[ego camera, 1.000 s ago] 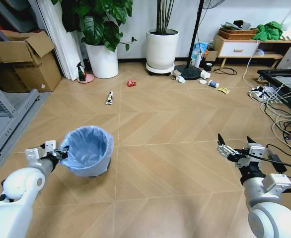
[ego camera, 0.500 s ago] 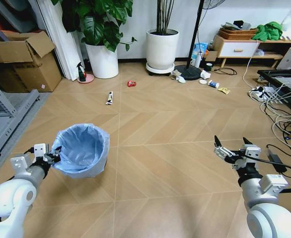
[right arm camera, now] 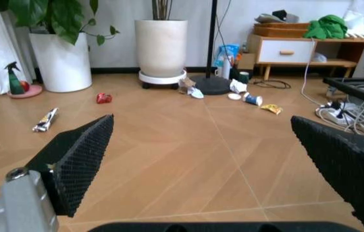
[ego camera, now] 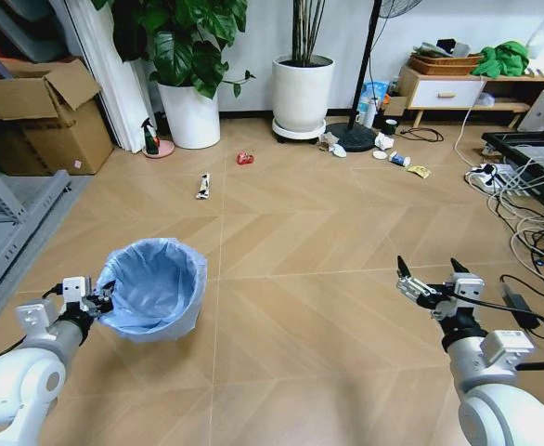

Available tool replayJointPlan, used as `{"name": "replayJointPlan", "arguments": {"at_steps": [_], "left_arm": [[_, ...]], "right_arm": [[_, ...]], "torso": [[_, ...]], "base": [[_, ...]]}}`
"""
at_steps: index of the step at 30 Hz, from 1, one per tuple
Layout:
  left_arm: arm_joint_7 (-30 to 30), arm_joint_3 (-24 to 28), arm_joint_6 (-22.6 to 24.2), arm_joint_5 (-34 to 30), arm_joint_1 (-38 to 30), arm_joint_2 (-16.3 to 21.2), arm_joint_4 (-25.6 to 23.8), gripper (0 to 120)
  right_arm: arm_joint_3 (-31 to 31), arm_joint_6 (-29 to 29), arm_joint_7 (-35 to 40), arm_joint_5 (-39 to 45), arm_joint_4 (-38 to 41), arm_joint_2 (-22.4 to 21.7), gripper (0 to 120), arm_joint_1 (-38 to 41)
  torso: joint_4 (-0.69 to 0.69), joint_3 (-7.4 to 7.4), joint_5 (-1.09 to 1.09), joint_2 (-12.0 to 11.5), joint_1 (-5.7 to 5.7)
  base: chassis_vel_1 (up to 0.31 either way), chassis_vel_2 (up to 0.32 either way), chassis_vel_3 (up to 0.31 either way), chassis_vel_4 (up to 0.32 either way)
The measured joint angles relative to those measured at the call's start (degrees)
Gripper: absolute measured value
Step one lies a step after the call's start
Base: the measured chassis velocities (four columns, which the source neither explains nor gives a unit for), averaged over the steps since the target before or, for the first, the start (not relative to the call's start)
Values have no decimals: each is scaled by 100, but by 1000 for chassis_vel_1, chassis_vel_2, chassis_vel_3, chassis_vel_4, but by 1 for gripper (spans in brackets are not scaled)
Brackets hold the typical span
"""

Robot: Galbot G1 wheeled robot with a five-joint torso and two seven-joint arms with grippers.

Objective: Pick up the trash bin and place the garbage on the floor into it.

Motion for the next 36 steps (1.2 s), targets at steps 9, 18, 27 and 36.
{"name": "replayJointPlan", "arguments": {"at_steps": [9, 18, 27, 36], "left_arm": [[12, -10, -20, 2, 10, 8, -24, 0], [13, 70, -29, 3, -23, 13, -24, 0], [14, 91, -42, 2, -50, 17, -7, 0], [56, 87, -108, 28, -27, 13, 14, 0]], "right_arm": [[-7, 12, -15, -39, -13, 23, 100, 21], [-7, 22, -19, -71, -35, 35, 100, 22], [-6, 26, -20, -109, -47, 49, 100, 22], [-26, 26, -25, -125, -63, 55, 100, 29]], "torso": [[0, 0, 0, 0, 0], [-1, 0, 0, -1, 0], [0, 0, 0, -1, 0], [0, 0, -1, -1, -1]], "base": [[-81, 98, 85, -86], [-112, 110, 115, -118], [-63, 159, 74, -161], [-28, 188, 26, -181]]}}
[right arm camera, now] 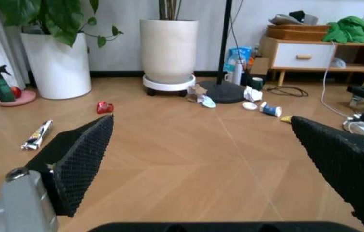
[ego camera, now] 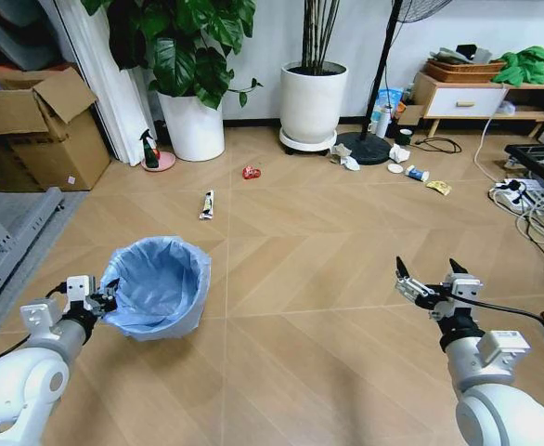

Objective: Pick up the trash bin and place the garbage on the floor into it.

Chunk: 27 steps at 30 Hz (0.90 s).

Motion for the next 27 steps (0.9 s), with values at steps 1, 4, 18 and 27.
{"name": "replayJointPlan", "arguments": {"at_steps": [1, 4, 18, 27], "left_arm": [[4, 0, -4, 8, 7, -5, 1, 0], [16, 3, -22, 30, 15, -13, -2, 0], [29, 30, -47, 49, 40, -40, -30, 0], [35, 47, -64, 75, 40, -53, -30, 0]], "right_arm": [[-1, 0, -2, -2, -1, 0, 100, -2], [-1, 2, -8, -5, -2, 1, 100, 1], [9, 30, -51, -48, -16, 14, 100, 7], [10, 41, -59, -51, -23, 15, 100, 5]], "torso": [[1, 0, 0, 0, 0], [1, 0, 0, 0, 0], [0, 0, 0, 0, 0], [1, 0, 2, 0, 0]], "base": [[-24, 192, 44, -185], [-48, 176, 70, -165], [-69, 189, 72, -193], [-50, 229, 58, -218]]}}
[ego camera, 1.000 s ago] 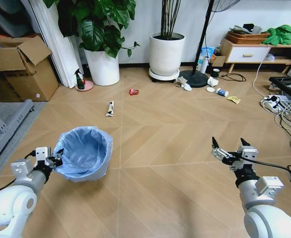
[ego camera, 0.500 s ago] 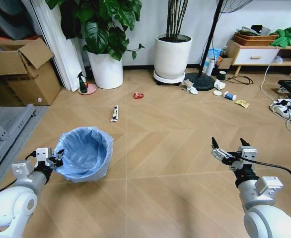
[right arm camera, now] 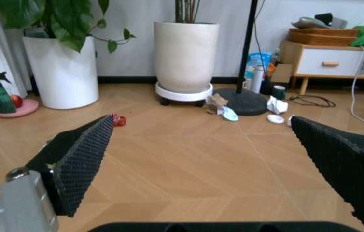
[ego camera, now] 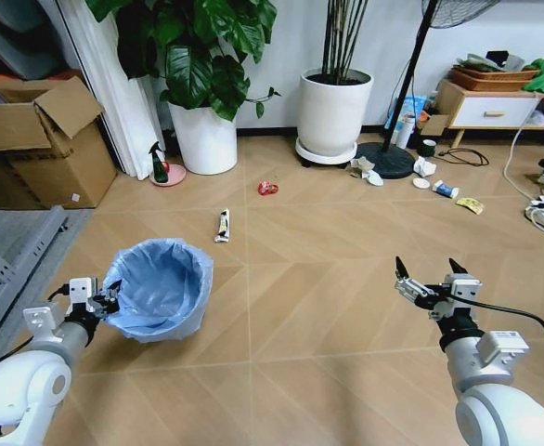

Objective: Pick up the trash bin and place the garbage on the floor into it.

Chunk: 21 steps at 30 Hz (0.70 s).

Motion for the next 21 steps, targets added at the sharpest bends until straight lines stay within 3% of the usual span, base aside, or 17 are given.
{"name": "replayJointPlan", "arguments": {"at_steps": [21], "left_arm": [[33, 16, -74, 54, 43, -36, -4, 0]], "right_arm": [[-11, 15, -25, -52, -10, 3, 100, -21]], "torso": [[-1, 0, -2, 0, 1]], "base": [[-63, 218, 62, -228]]}}
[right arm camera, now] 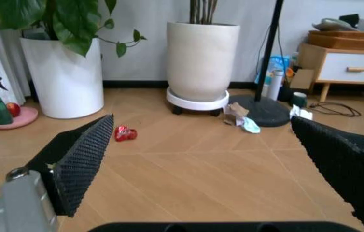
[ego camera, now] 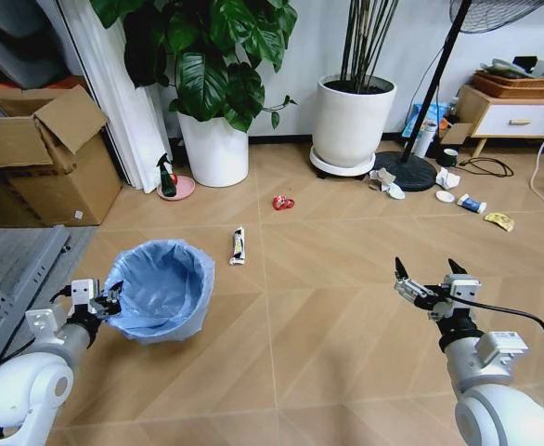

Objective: Pick up the trash bin and place the garbage on the floor into it.

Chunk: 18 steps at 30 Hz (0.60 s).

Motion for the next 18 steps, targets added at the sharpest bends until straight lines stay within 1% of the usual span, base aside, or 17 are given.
{"name": "replayJointPlan", "arguments": {"at_steps": [8, 9, 12, 13, 18], "left_arm": [[31, -31, -32, 49, 82, -38, -18, 0], [40, -37, -44, 55, 90, -39, -20, 0], [45, -40, -46, 60, 101, -39, -23, 0], [49, -47, -50, 62, 105, -39, -30, 0], [52, -49, -54, 67, 109, -39, -39, 0]], "right_arm": [[-23, 13, -52, -55, 0, -2, 100, -11], [-25, 14, -54, -62, -1, -1, 100, -11], [-29, 14, -58, -67, -4, 0, 100, -12], [-30, 15, -62, -70, -4, 0, 100, -11], [-38, 24, -69, -77, -16, 17, 100, -8]], "torso": [[2, 0, 1, 0, -1], [1, -1, -3, 0, -1], [1, -1, 2, 0, -1], [0, -1, -1, 0, -1], [1, 0, 0, 0, -1]], "base": [[-52, 253, 52, -231], [-52, 240, 46, -231], [-51, 237, 55, -237], [-67, 235, 46, -244], [-67, 258, 58, -248]]}}
